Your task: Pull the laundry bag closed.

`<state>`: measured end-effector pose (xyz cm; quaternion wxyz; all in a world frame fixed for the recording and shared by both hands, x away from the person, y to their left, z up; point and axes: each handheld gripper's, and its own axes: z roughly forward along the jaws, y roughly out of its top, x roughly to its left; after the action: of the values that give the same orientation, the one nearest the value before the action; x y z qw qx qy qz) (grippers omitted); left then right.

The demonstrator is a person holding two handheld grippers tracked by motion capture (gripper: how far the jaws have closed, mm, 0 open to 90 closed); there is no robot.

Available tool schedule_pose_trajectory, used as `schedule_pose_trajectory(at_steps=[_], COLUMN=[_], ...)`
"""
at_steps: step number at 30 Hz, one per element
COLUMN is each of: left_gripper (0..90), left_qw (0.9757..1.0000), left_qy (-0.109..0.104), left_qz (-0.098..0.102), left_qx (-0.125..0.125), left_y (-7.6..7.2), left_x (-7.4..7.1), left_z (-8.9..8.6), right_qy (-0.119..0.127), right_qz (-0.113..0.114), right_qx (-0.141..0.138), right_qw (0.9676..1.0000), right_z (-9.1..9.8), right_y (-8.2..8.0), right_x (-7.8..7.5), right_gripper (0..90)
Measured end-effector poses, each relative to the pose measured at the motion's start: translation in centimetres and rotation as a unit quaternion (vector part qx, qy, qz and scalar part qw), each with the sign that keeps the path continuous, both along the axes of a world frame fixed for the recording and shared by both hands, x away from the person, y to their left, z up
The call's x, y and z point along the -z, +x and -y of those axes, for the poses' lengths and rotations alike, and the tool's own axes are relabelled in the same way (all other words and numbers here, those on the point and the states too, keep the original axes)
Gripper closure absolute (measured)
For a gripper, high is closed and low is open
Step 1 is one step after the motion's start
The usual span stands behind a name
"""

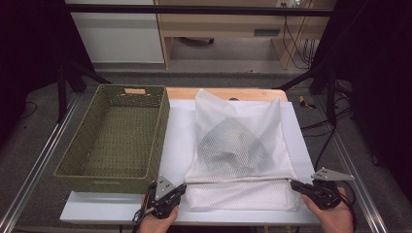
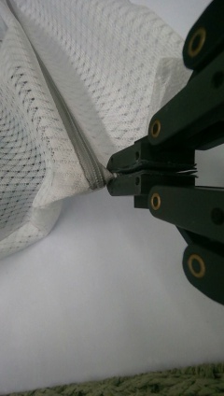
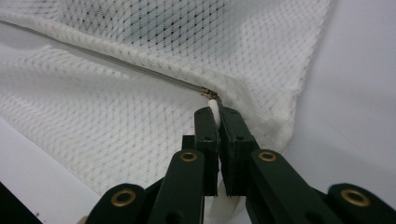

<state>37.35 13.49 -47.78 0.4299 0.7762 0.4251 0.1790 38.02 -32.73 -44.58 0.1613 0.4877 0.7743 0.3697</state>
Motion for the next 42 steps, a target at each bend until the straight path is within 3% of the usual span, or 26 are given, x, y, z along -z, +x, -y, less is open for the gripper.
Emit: schedule_pose_trajectory(at_steps=[21, 29, 42], left_gripper=[88.7, 88.4, 88.1], left_qw=[0.9999, 0.9998, 0.9998], left_qy=[0.003, 0.001, 0.006], left_qz=[-0.005, -0.01, -0.012], left_qx=[-0.015, -0.016, -0.013], left_y=[0.1, 0.3, 0.3], left_x=[0.1, 0.4, 0.4], left_z=[-0.7, -0.8, -1.0], right_qy=[0.004, 0.0, -0.007], right_qz=[-0.016, -0.029, -0.029], right_qx=[0.021, 0.017, 0.002], right_qw=[0.9996, 0.9994, 0.9995], right_z=[1.7, 1.6, 1.4], right_y=[-1.0, -0.9, -0.9], right_x=[0.5, 0.8, 1.0], right_gripper=[86.8, 86.7, 86.7])
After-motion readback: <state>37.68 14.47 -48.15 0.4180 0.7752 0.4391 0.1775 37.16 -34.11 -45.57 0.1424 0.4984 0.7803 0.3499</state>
